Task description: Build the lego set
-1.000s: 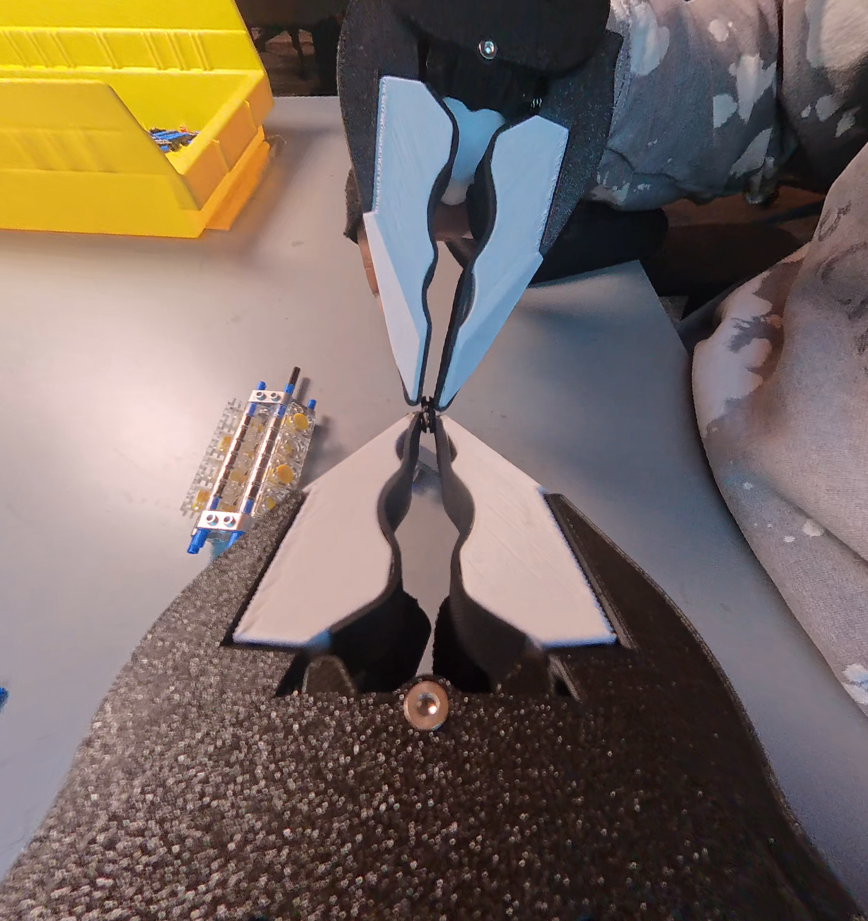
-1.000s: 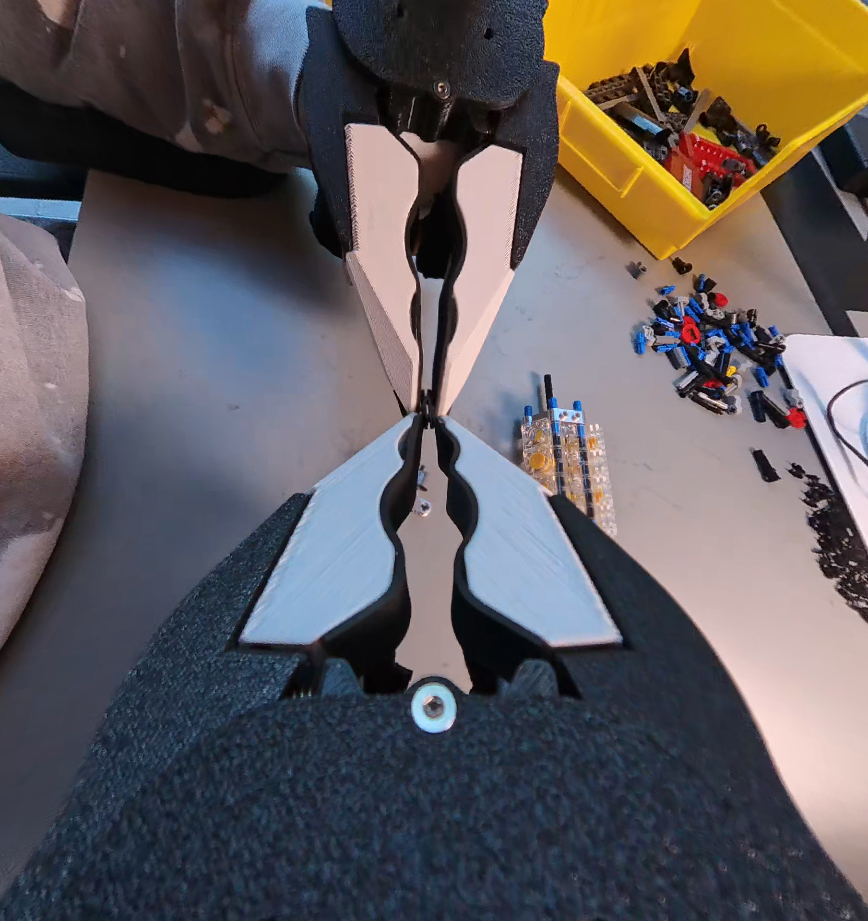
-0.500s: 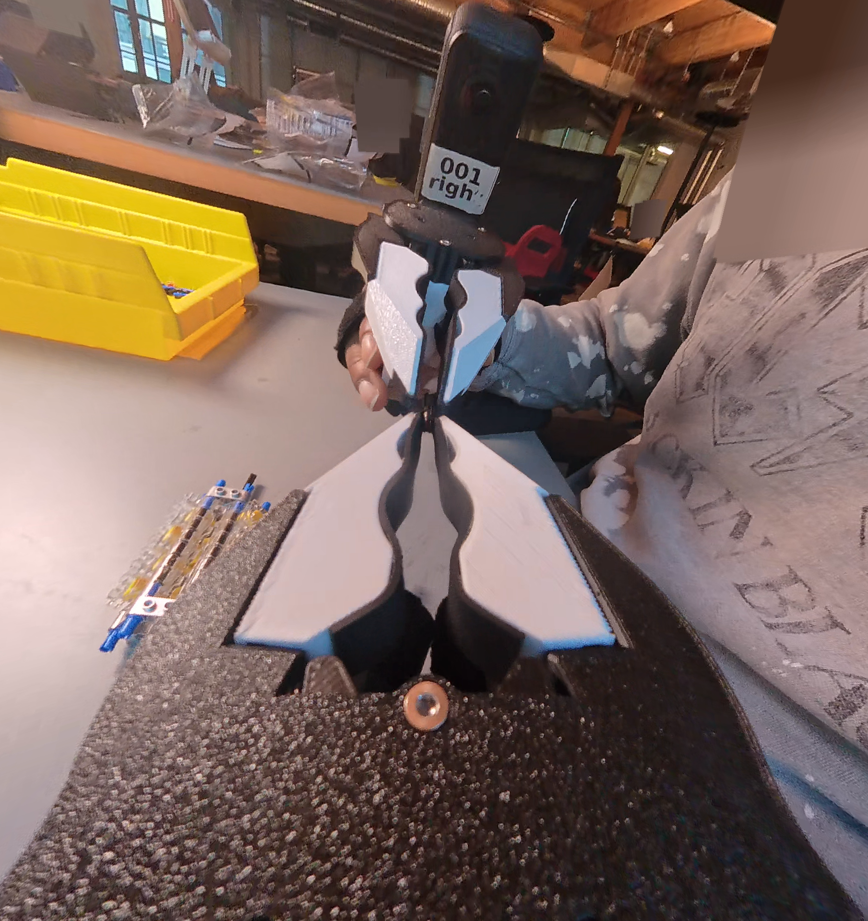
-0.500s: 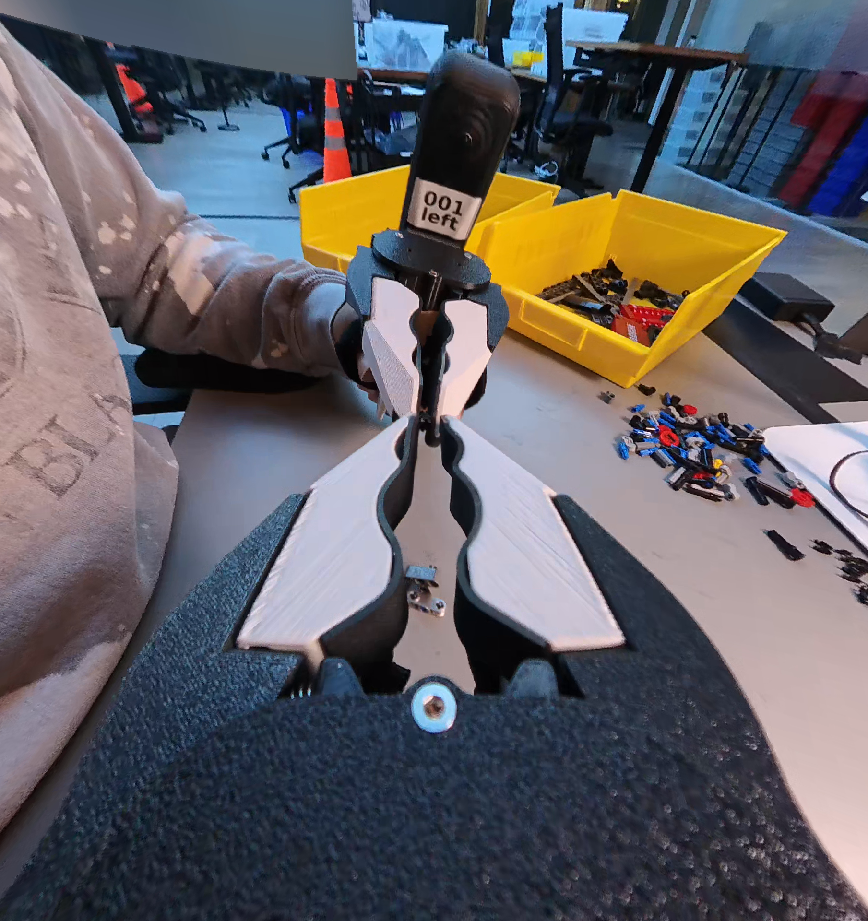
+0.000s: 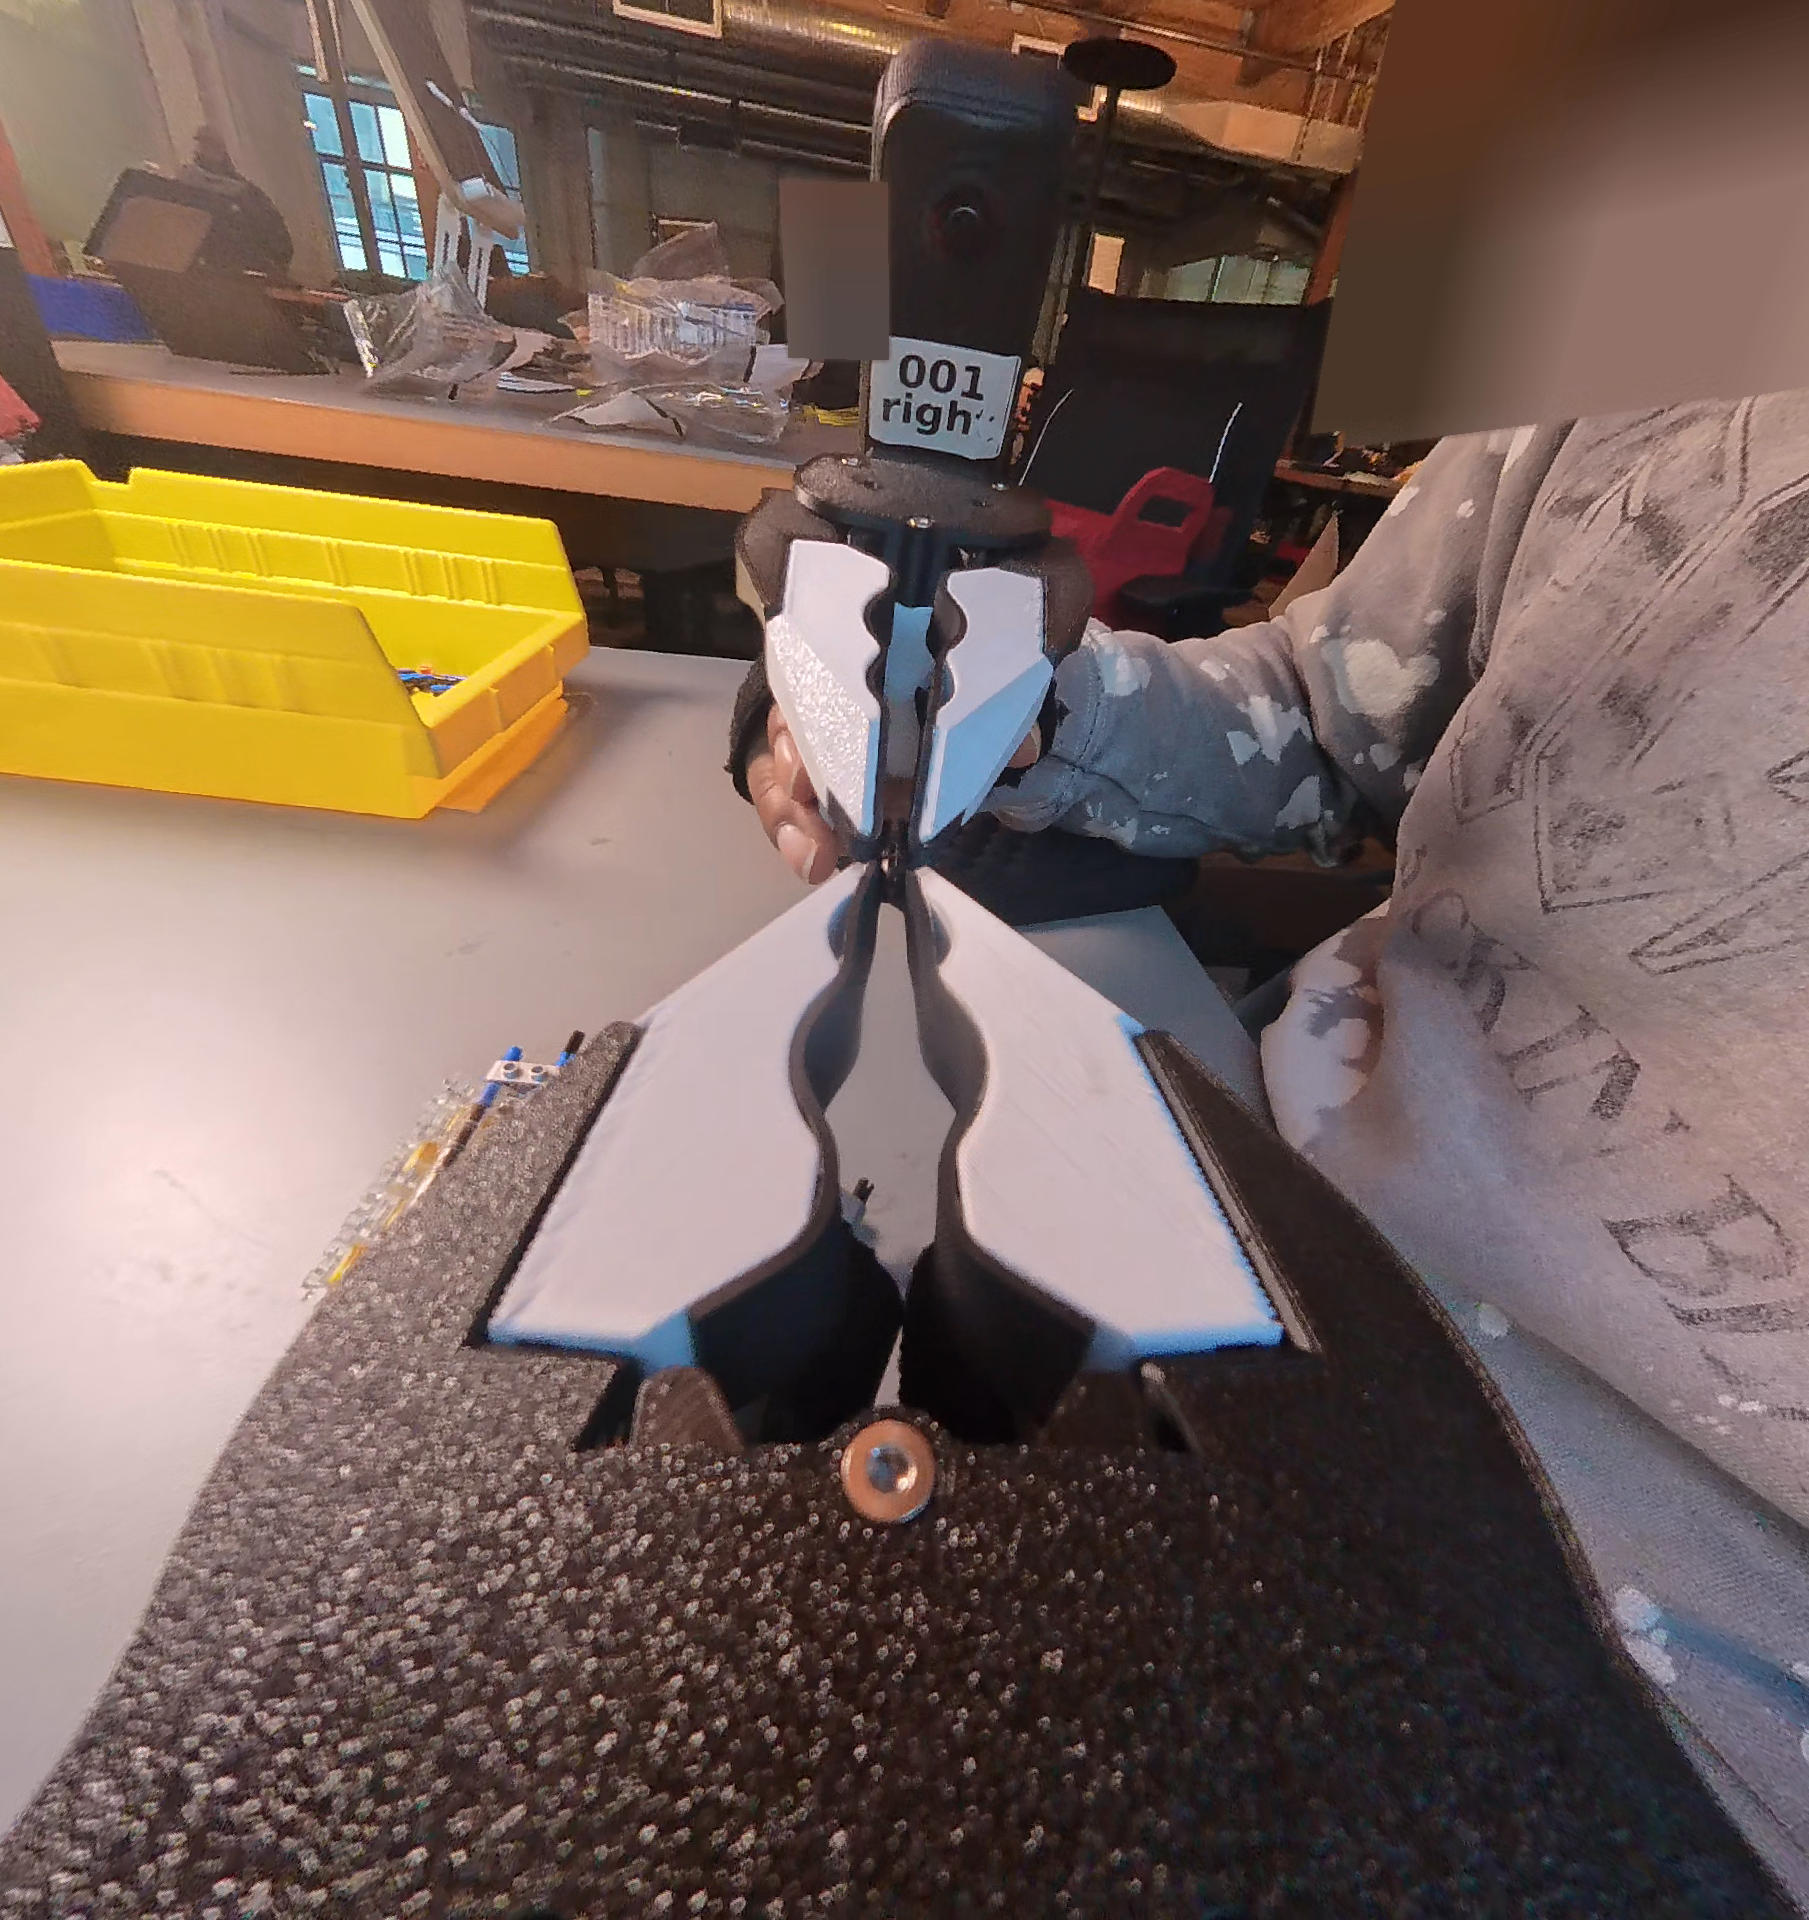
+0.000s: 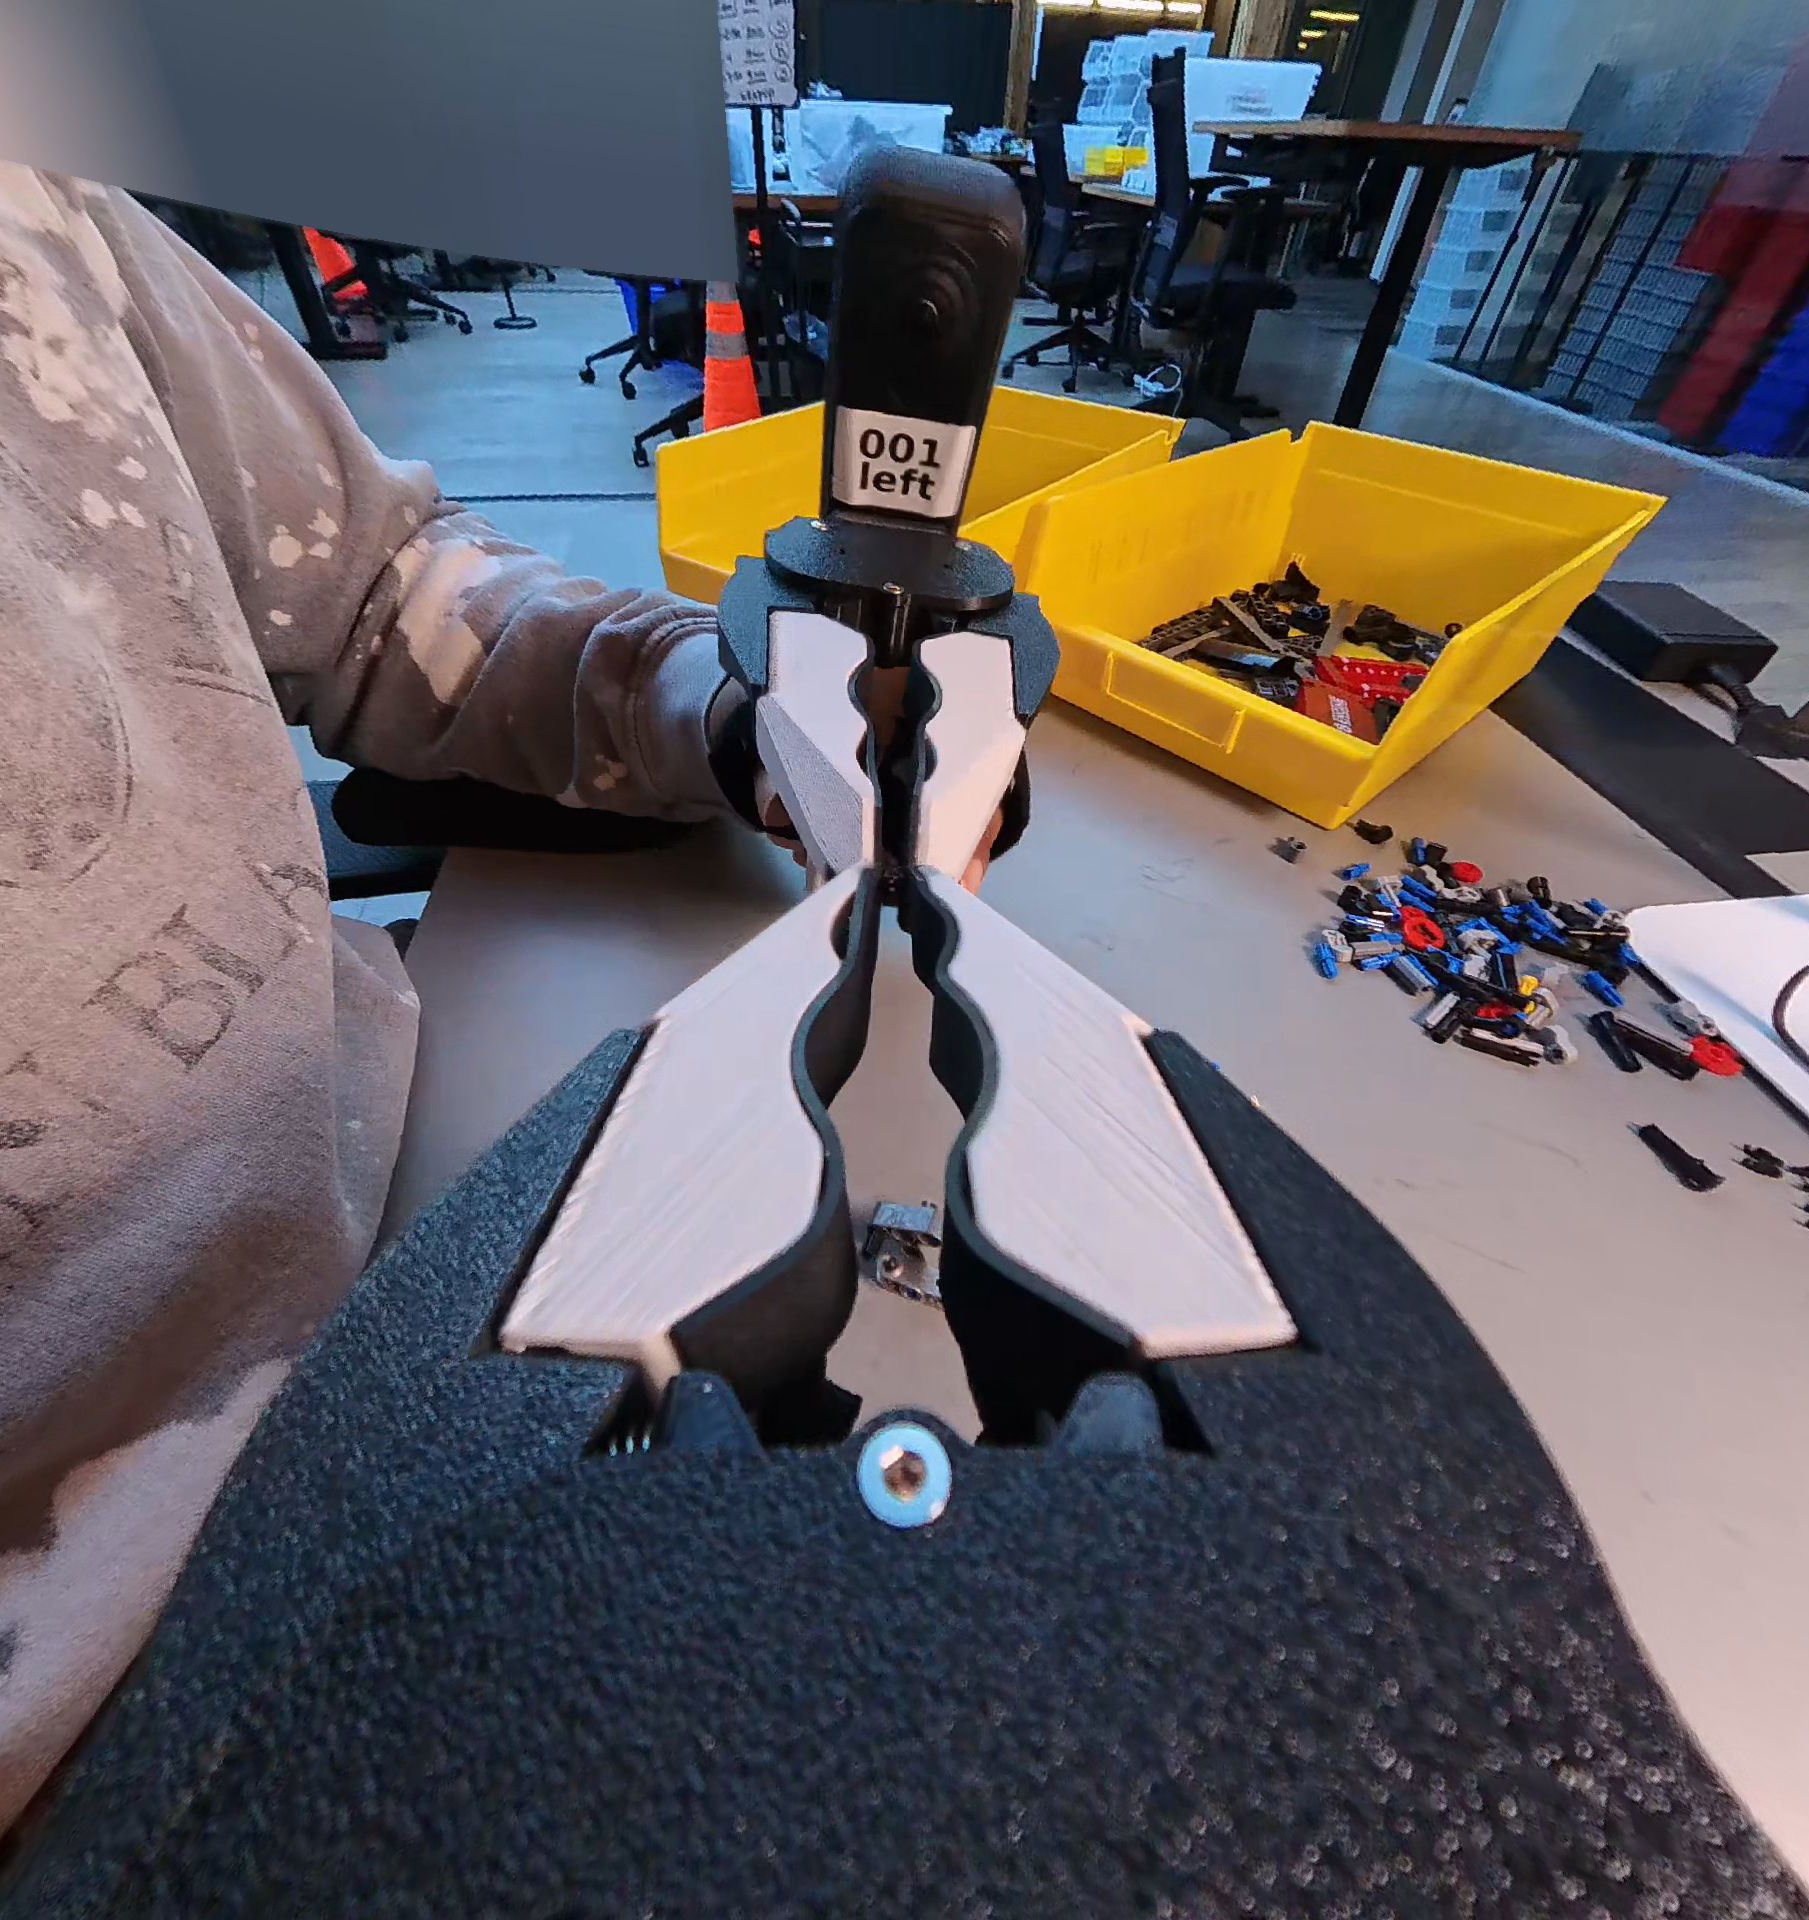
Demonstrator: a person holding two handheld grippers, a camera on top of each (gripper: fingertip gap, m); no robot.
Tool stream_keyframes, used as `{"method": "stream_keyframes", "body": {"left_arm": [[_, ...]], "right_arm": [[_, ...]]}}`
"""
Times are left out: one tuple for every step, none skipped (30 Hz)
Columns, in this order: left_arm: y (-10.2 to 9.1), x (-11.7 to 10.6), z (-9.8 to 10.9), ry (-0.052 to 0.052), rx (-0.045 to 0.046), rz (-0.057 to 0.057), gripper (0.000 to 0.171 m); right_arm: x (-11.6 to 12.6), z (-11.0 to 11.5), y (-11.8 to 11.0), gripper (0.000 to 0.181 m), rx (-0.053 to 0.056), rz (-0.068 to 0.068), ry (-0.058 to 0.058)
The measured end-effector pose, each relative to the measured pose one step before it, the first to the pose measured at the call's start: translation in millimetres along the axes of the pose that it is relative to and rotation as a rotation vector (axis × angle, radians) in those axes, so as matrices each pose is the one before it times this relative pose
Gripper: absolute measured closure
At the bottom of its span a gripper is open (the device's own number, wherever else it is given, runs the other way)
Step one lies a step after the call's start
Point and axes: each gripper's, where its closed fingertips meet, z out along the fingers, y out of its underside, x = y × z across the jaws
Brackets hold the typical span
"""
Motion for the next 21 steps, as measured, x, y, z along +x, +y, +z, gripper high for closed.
{"method": "stream_keyframes", "body": {"left_arm": [[0.74, -0.5, 0.04, -0.0045, -0.00949, 0.004, 0.169], [1.87, -1.09, -0.17, -0.0066, -0.01715, 0.0067, 0.169], [2.1, -1.46, -0.44, -0.0132, -0.01807, 0.0157, 0.168], [1.68, -1.25, -0.55, -0.0141, -0.01478, 0.0198, 0.168], [1.45, -0.83, -0.51, -0.0109, -0.01349, 0.0172, 0.168], [1.37, -0.95, -0.31, -0.01, -0.01428, 0.0133, 0.168], [1.24, -0.65, -0.01, -0.0071, -0.01389, 0.0116, 0.169], [1.46, 0.01, 0.21, -0.004, -0.01442, 0.0113, 0.169], [1.17, -0.17, 0.23, -0.0061, -0.0124, 0.0136, 0.169], [1.13, -0.2, 0.37, -0.0082, -0.01022, 0.0156, 0.169], [0.88, 0.15, 0.47, -0.004, -0.00865, 0.0115, 0.169], [0.24, 0.48, 0.46, 0.0006, -0.00434, 0.0033, 0.169], [0.25, 0.45, 0.42, 0.0026, -0.0018, -0.0012, 0.169], [0.39, 0.24, 0.14, 0.0017, -0.00165, -0.0002, 0.169], [0.1, -0.04, -0.1, -0.0004, 0.00017, 0.0006, 0.169], [-0.53, 0.06, -0.07, 0.0, 0.00268, -0.0007, 0.17], [-0.51, -0.18, -0.11, 0.0004, 0.00267, -0.0027, 0.17], [-0.34, -0.3, -0.11, -0.0013, 0.00206, -0.0011, 0.17], [-0.25, -0.04, -0.11, 0.0, 0.00135, -0.0005, 0.17], [0.08, 0.23, -0.02, 0.0019, 0.00024, -0.0014, 0.17], [0.06, 0.07, 0.01, 0.001, -0.00043, -0.0003, 0.169]], "right_arm": [[0.34, -0.01, 0.11, 0.179, -0.0018, -0.0043, 0.0037], [0.39, 0.24, 1.45, 0.179, -0.0073, -0.0051, 0.0035], [0.76, 0.54, 2.04, 0.179, -0.0091, -0.0013, 0.0038], [0.87, 0.32, 1.45, 0.179, -0.0037, 0.0035, 0.0016], [0.43, -0.05, 0.61, 0.179, 0.0014, 0.0069, -0.0015], [0.62, -0.1, 0.43, 0.179, 0.0003, 0.0036, 0.0008], [0.81, 0.01, 0.95, 0.179, -0.0061, -0.0033, 0.0041], [-0.26, 0.34, 1.12, 0.179, -0.0083, -0.0057, 0.0001], [-0.33, 0.17, 1.08, 0.179, -0.0094, -0.004, -0.0009], [-0.23, 0.17, 1.48, 0.179, -0.0109, 0.0014, -0.0013], [-0.19, -0.03, 1.4, 0.178, -0.0106, 0.0019, -0.0033], [-0.42, -0.19, 0.68, 0.178, -0.0036, -0.0033, -0.0016], [-0.47, 0.07, 0.35, 0.178, -0.0008, -0.0054, 0.0006], [-0.41, 0.19, 0.07, 0.178, 0.0003, -0.0034, 0.0011], [-0.21, 0.23, 0.2, 0.178, -0.0007, -0.0025, 0.0005], [0.04, 0.04, -0.21, 0.178, 0.0016, -0.0013, 0.0005], [-0.03, -0.17, -0.66, 0.178, 0.0025, 0.0002, -0.0012], [0.27, -0.13, -0.19, 0.178, -0.0007, -0.0015, 0.0011], [0.3, -0.02, 0.06, 0.178, -0.0032, -0.0047, 0.002], [-0.25, 0.06, 0.12, 0.178, -0.0023, -0.0046, -0.0002], [-0.12, 0.02, -0.16, 0.178, -0.0007, -0.0033, 0.0009]]}}
